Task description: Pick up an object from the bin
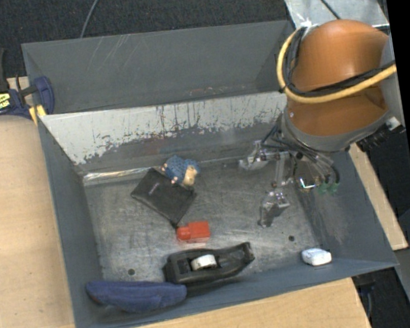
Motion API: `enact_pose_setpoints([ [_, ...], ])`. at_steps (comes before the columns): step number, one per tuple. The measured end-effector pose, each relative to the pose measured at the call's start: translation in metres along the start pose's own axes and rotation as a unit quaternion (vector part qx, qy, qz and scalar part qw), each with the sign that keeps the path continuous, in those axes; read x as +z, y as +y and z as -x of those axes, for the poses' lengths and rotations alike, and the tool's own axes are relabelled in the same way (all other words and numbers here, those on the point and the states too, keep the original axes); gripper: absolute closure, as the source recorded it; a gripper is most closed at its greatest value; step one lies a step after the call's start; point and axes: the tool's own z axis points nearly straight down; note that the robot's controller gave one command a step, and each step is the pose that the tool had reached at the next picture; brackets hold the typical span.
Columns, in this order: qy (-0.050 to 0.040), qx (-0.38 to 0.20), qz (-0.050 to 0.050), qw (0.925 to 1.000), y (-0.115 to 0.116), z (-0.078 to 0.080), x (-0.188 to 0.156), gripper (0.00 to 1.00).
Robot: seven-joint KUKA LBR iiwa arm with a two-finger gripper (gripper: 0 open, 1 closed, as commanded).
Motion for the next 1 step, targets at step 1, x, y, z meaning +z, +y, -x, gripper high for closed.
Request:
enact_pose_setpoints([
  [1,-0.0083,-0.031,0.001,0.9995,0.042,-0.01,0.1456,0.0],
])
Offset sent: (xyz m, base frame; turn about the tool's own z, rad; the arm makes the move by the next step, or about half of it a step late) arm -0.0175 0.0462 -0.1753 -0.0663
